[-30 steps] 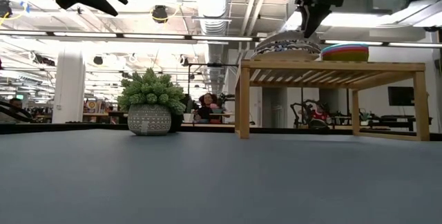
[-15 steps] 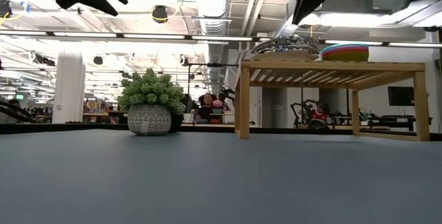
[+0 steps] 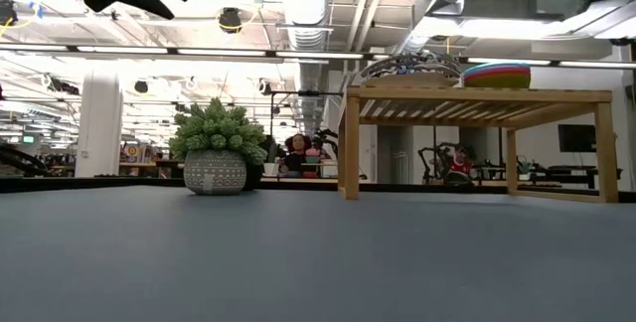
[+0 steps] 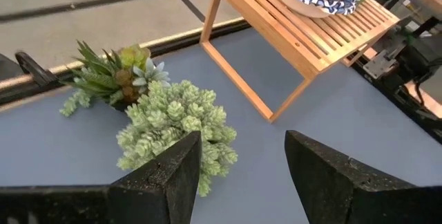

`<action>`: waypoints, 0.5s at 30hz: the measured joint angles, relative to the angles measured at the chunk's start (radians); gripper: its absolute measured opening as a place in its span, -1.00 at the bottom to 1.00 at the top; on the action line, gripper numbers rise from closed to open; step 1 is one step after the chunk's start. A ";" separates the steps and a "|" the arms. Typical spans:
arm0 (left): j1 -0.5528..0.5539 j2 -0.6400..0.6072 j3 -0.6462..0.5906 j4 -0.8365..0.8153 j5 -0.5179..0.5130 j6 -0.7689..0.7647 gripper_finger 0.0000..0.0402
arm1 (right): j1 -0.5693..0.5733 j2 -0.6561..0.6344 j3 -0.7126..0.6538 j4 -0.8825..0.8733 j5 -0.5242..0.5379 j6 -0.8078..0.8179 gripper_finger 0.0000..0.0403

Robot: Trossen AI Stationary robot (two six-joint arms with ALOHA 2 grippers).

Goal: Place and stack bowls onto a shelf
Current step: Return to Home Position

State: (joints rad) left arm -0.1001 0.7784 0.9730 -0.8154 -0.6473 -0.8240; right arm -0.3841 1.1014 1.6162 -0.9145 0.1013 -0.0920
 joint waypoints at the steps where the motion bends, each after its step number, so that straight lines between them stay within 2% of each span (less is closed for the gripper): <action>1: 0.000 0.001 0.000 0.000 -0.006 0.012 -0.02 | 0.006 -0.027 0.000 -0.001 0.000 0.032 0.08; 9: 0.000 0.001 0.000 -0.023 0.038 0.121 -0.02 | 0.128 -0.227 -0.039 -0.123 -0.002 0.078 0.08; 12: 0.000 0.001 0.000 -0.022 0.023 0.113 -0.02 | 0.191 -0.319 -0.146 -0.083 -0.001 0.104 0.08; 15: -0.014 -0.004 0.000 0.021 -0.022 0.185 -0.02 | 0.244 -0.430 -0.319 0.055 0.000 0.154 0.08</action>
State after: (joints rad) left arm -0.1139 0.7749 0.9730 -0.7940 -0.6694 -0.6385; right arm -0.1403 0.6714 1.2974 -0.8597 0.1011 0.0616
